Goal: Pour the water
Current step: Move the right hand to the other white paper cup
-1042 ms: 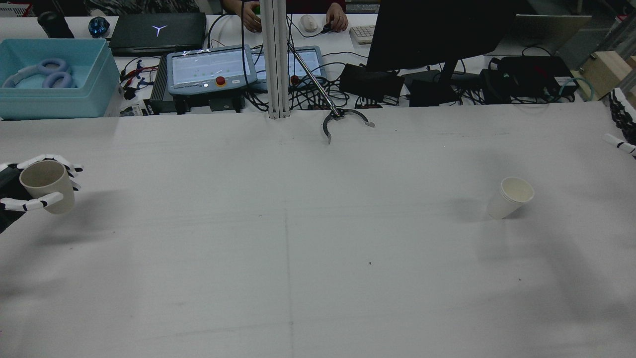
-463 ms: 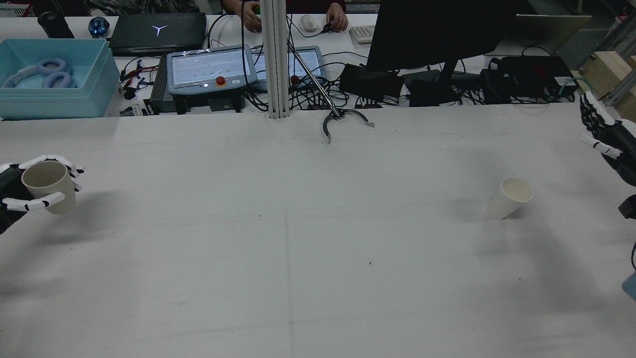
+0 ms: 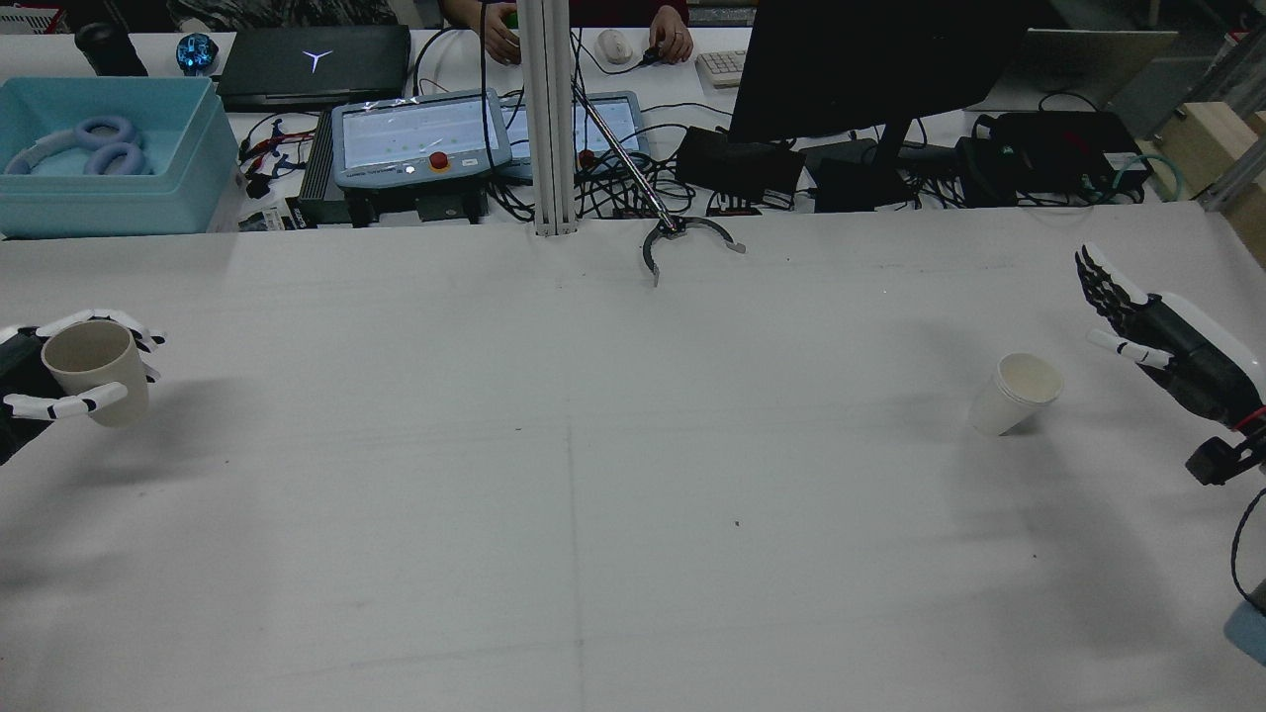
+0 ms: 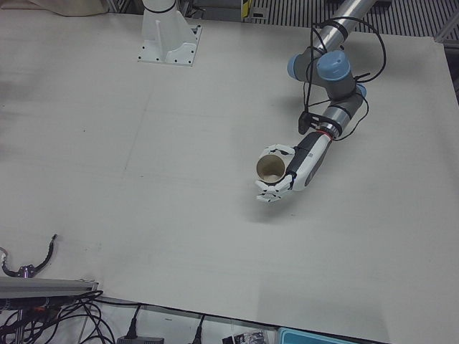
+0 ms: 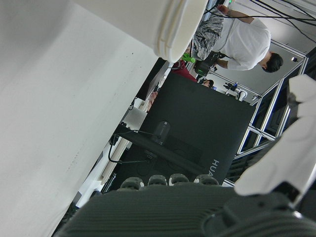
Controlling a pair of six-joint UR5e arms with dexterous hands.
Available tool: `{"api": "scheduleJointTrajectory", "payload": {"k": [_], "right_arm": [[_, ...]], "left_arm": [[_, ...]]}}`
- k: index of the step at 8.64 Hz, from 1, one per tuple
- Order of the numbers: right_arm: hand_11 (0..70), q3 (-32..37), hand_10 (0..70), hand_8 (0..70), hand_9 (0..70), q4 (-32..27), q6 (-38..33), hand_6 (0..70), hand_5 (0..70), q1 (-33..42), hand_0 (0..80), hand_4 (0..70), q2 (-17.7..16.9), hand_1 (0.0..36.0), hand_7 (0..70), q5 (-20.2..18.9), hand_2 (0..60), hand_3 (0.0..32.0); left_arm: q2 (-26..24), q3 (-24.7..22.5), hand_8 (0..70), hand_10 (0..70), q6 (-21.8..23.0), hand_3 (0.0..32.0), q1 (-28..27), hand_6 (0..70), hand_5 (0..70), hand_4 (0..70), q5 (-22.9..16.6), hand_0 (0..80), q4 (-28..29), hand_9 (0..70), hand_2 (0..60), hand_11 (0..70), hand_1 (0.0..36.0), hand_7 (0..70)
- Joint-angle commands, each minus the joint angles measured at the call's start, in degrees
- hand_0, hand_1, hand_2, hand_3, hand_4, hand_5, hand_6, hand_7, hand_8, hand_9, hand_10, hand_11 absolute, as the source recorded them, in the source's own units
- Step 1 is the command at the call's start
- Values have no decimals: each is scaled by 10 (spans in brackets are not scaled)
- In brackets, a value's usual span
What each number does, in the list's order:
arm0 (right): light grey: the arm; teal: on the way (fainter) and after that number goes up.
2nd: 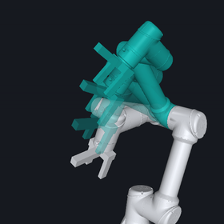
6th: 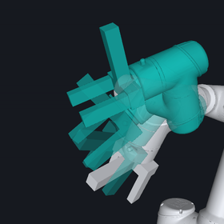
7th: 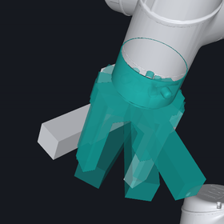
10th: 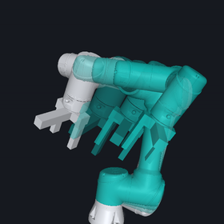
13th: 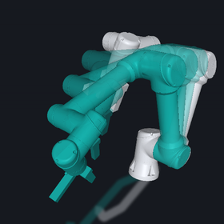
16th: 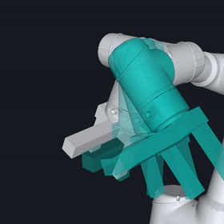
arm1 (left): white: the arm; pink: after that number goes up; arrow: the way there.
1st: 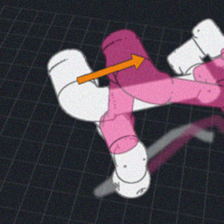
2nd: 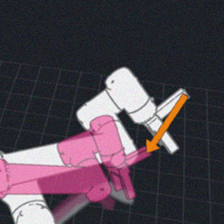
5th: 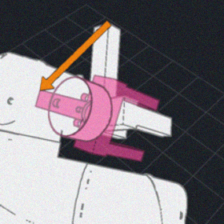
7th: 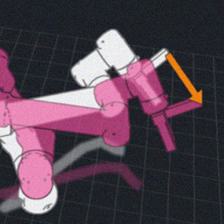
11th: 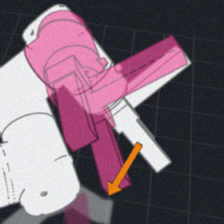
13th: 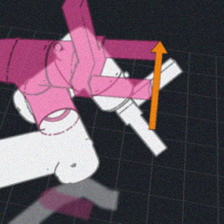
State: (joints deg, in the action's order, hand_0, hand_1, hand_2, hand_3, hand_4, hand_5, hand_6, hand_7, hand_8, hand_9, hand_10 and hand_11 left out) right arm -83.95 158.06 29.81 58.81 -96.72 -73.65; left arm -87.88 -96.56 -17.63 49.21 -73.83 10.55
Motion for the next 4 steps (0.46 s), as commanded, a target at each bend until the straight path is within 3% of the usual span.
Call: {"api": "scheduleJointTrajectory", "payload": {"k": [1, 4], "right_arm": [[4, 33, 0, 0, 0, -8, 18, 0, 0, -29, 248, 0, 2, 124, 0, 5, 250, 0], [10, 36, 0, 0, 0, -7, 27, 0, 0, -50, 223, 0, -2, 121, 0, 4, 248, 0]], "left_arm": [[0, 0, 172, 242, 3, 0, 3, 265, 391, 223, -1, 469, 0, 272, 600, 368, 284, 427], [0, -3, 170, 239, 2, 0, 1, 265, 398, 224, -1, 471, 0, 269, 600, 363, 290, 429]]}}
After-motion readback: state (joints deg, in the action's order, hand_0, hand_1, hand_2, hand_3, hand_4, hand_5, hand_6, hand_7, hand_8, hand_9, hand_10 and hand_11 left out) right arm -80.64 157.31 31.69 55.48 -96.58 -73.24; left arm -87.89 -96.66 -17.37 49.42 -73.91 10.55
